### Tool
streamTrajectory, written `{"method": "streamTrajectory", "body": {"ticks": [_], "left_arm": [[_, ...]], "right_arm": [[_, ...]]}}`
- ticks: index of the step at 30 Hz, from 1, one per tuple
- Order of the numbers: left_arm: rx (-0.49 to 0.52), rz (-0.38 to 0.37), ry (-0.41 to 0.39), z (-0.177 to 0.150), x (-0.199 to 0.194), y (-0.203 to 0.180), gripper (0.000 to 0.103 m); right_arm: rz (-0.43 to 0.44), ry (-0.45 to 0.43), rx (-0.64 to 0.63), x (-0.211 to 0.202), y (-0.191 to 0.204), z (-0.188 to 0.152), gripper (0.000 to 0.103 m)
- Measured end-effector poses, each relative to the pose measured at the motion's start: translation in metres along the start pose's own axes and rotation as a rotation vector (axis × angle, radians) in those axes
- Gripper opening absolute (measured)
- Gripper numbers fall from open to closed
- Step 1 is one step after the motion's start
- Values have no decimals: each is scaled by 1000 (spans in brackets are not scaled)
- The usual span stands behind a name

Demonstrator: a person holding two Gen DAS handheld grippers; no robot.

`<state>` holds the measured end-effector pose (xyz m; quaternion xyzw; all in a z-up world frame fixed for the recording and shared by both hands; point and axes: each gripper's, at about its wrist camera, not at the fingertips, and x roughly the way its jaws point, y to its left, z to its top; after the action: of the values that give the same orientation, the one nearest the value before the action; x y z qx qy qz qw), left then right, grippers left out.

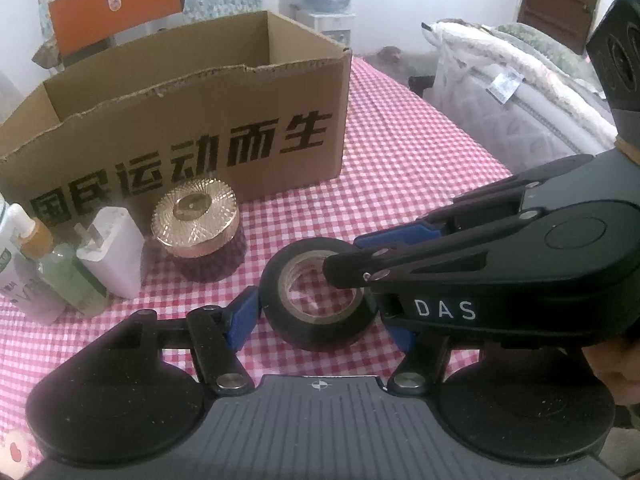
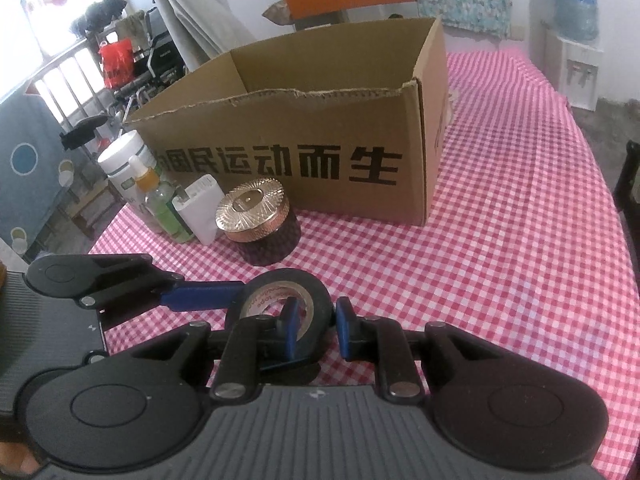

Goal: Organize rigid objects
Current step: 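Lift the black tape roll with the right gripper and carry it into the box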

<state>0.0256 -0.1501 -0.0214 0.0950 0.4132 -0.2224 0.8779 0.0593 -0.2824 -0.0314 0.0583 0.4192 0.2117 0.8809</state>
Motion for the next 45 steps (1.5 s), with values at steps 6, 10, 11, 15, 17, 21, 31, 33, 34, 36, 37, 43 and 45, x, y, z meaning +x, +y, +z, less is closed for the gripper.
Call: {"method": "streamTrajectory", "body": {"ticks": [6,10,11,15,17,21,31,33,34,36,37,43,45], "left_arm": [[1,8,-15,1,-7,-3,66],[5,16,-30,0,-12,-4,66],[6,18,-34,0,-14,-4,66],[7,25,-54,0,-21,-5,66],[9,28,-65,0,-25,-6,66],[9,35,-91,0,-34,-6,66],[2,49,-184,4,-61,-2,66],[0,52,-208,8,-68,1,66],[-3,54,-222,10,-72,3,66],[-5,59,-248,17,-79,6,66],[-6,64,-259,20,-82,8,66],[-12,89,-328,45,-98,21,66],[-18,97,-344,54,-101,26,66]], "right_arm": [[-2,-16,-6,-7,4,1,21],[-2,-27,-13,-12,7,1,21],[-3,-30,-15,-13,8,2,21],[-7,-45,-26,-20,12,3,21],[-11,-53,-34,-24,15,4,21],[-20,-71,-50,-31,21,6,21],[-49,-129,-116,-54,44,19,21],[-55,-147,-135,-59,49,25,21],[-57,-157,-146,-62,52,29,21],[-62,-178,-165,-67,58,36,21],[-63,-190,-177,-69,61,41,21],[-59,-250,-227,-78,72,74,21],[-55,-263,-242,-78,74,88,21]]}}
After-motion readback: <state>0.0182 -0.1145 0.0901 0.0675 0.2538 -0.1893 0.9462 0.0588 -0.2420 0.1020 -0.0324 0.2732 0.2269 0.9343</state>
